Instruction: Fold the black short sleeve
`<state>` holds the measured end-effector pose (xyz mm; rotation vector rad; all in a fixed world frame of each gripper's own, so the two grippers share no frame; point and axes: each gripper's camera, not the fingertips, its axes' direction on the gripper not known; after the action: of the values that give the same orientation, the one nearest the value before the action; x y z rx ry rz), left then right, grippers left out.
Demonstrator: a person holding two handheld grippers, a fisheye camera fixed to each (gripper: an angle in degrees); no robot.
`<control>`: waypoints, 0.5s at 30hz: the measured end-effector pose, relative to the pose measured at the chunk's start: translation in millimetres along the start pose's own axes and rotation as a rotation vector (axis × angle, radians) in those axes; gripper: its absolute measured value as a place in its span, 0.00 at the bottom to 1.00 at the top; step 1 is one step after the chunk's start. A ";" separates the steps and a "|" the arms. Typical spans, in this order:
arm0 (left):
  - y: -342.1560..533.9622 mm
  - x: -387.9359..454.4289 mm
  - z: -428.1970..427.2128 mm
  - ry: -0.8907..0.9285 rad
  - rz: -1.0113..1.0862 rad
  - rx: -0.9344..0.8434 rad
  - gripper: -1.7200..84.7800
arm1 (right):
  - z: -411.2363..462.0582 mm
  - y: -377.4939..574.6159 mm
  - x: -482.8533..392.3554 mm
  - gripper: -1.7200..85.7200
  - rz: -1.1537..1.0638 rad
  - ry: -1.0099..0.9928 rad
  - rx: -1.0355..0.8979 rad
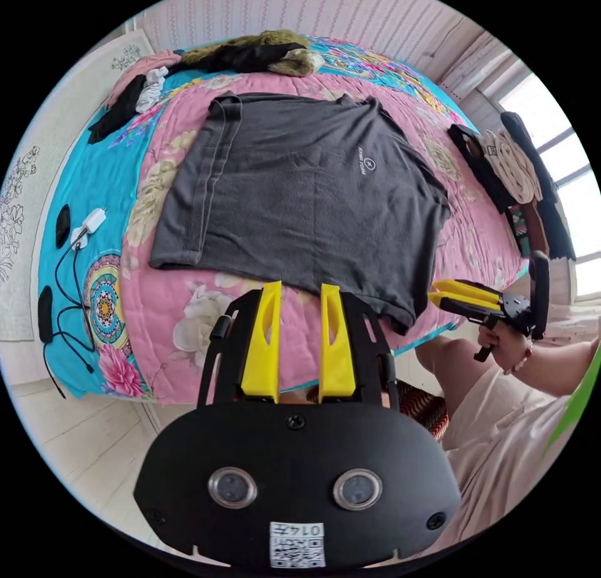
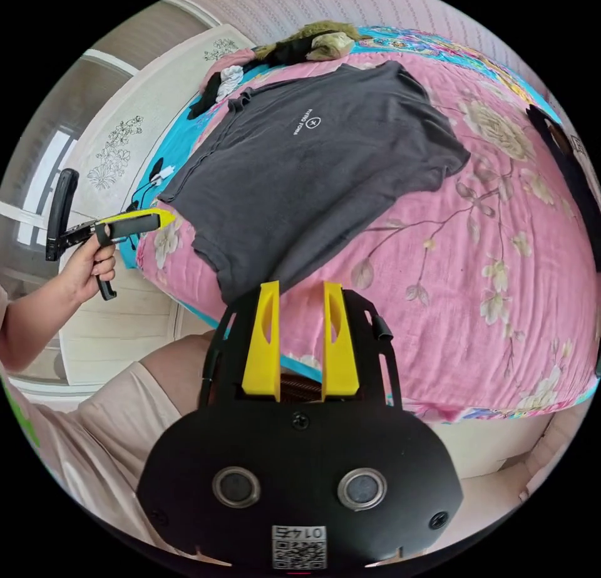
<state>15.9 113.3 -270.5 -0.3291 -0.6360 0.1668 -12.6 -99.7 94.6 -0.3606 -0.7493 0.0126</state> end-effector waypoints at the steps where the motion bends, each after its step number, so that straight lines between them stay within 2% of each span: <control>1: 6.8 -0.6 6.1 0.005 0.024 -0.014 0.13 | 2.1 -1.5 -3.0 0.13 -0.007 -0.008 -0.009; 7: 29.5 -31.9 30.9 0.034 -0.022 -0.031 0.13 | 17.7 -14.0 -50.9 0.13 -0.264 0.040 -0.044; 11: 25.6 -97.4 28.4 -0.106 -0.145 0.045 0.13 | 37.8 -30.0 -79.1 0.13 -0.424 0.034 -0.077; 15: 20.8 -159.3 23.6 -0.133 -0.277 0.103 0.13 | 60.3 -44.0 -94.0 0.13 -0.492 0.054 -0.113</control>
<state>-125.8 98.5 -348.2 -0.1291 -0.7950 -0.0441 -127.0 -135.0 87.2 -0.2752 -0.7709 -0.5027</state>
